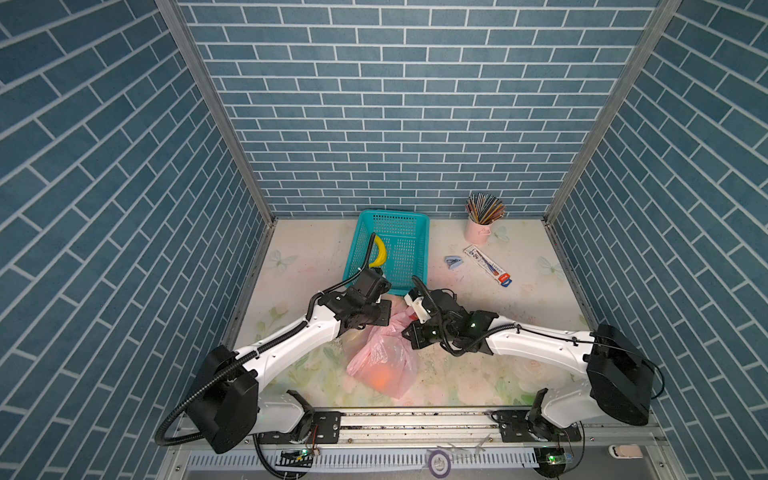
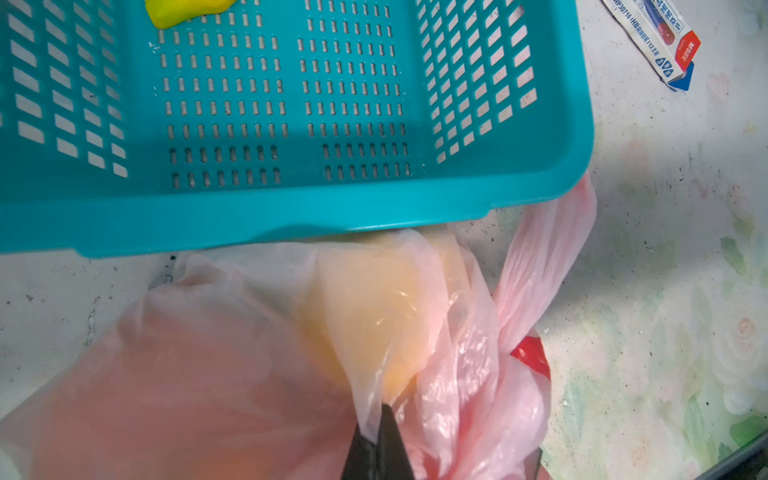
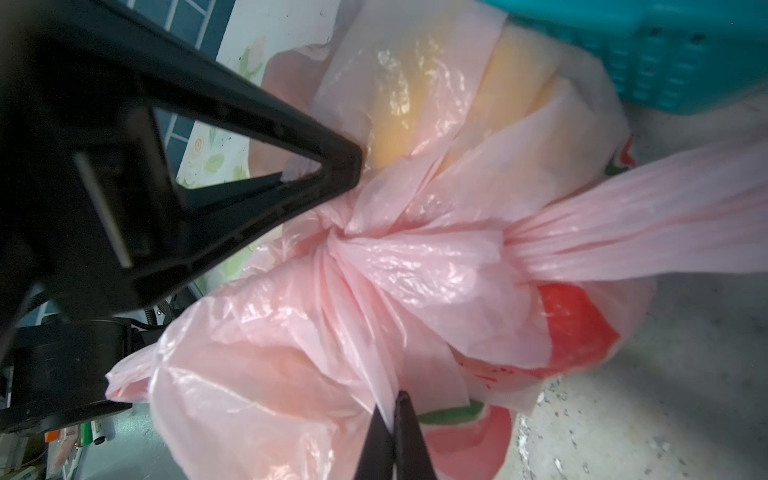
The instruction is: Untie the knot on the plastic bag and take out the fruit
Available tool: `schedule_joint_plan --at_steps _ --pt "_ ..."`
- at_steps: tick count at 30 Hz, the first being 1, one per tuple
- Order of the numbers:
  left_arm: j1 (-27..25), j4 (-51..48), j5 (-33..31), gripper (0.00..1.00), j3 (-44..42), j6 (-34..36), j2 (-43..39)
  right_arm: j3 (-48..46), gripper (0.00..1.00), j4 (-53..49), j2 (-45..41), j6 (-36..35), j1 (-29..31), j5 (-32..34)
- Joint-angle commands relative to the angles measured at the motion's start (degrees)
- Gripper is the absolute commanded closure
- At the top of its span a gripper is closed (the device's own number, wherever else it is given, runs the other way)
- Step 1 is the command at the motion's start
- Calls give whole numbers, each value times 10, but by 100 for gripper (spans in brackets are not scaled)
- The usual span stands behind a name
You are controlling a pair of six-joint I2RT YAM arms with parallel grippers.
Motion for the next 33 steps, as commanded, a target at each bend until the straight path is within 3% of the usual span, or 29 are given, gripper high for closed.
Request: schedule_joint_plan --at_steps 1,25,31,33 --pt "10 -9 -26 100 -3 1 -16 -15 100 -25 -27 -12 0 38" --pt "77 -38 -50 100 -11 22 -81 -80 100 -111 -136 26 -58 137" --pt "79 16 20 100 -21 45 -101 -82 100 -90 -166 -7 -68 118" --pt "79 45 42 87 -28 58 -122 -63 82 -92 -172 -34 -68 107"
